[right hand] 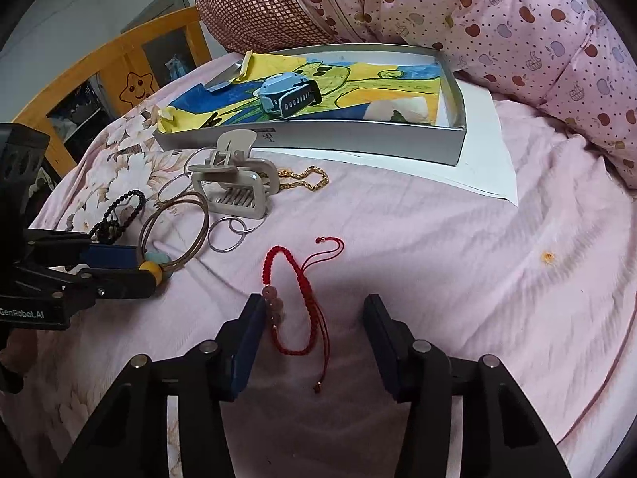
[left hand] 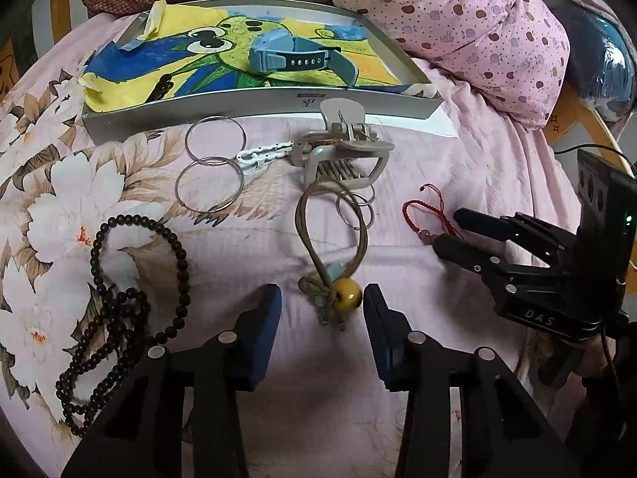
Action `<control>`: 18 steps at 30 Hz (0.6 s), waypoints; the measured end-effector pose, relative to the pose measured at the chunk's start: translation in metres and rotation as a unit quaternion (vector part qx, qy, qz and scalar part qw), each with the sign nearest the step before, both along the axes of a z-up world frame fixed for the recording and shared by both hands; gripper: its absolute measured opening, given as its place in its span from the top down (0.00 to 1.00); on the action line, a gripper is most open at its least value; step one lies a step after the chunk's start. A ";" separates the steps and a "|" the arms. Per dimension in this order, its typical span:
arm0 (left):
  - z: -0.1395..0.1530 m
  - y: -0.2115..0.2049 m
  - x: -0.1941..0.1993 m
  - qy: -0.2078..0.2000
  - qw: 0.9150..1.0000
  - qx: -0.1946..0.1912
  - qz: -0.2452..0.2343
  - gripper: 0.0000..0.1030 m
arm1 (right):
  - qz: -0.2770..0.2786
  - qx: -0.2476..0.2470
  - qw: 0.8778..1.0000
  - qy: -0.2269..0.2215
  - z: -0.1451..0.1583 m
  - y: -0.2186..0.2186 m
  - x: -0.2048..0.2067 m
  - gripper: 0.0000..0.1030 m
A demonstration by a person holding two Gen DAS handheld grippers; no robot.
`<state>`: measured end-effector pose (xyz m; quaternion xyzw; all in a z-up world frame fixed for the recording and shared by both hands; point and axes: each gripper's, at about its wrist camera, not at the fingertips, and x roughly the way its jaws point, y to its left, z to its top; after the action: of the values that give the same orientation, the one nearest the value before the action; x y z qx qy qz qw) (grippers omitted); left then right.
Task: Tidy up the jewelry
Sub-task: 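Grasp the tan cord hair tie with the left tool while the right tool grasps the red bracelet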
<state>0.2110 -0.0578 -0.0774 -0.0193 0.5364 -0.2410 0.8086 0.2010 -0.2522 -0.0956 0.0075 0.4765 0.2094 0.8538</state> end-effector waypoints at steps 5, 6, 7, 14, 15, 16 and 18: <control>0.002 0.000 0.001 -0.001 1.000 -0.003 -0.005 0.64 | -0.002 0.000 1.000 0.002 -0.002 0.001 0.002 0.55; 0.002 0.000 0.003 -0.001 1.000 -0.002 -0.006 0.64 | -0.002 0.000 1.000 0.002 -0.002 0.001 0.002 0.55; 0.002 -0.001 0.004 -0.002 1.000 0.001 -0.006 0.64 | -0.002 -0.001 1.000 0.001 -0.002 0.001 0.002 0.55; -0.001 -0.004 0.016 0.003 1.000 0.007 0.005 0.68 | -0.001 -0.002 1.000 0.002 -0.002 0.003 0.002 0.55; -0.001 -0.004 0.017 0.003 1.000 0.007 0.006 0.73 | 0.000 -0.003 1.000 0.002 -0.003 0.005 0.001 0.60; -0.001 -0.004 0.017 0.004 1.000 0.009 0.006 0.74 | 0.001 -0.003 1.000 0.003 -0.003 0.006 0.001 0.64; -0.002 -0.004 0.016 0.004 1.000 0.013 0.006 0.78 | 0.004 -0.003 1.000 0.004 -0.003 0.009 -0.001 0.70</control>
<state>0.2270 -0.0617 -0.0797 -0.0130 0.5425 -0.2295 0.8080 0.2004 -0.2437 -0.0989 0.0036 0.4805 0.2109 0.8513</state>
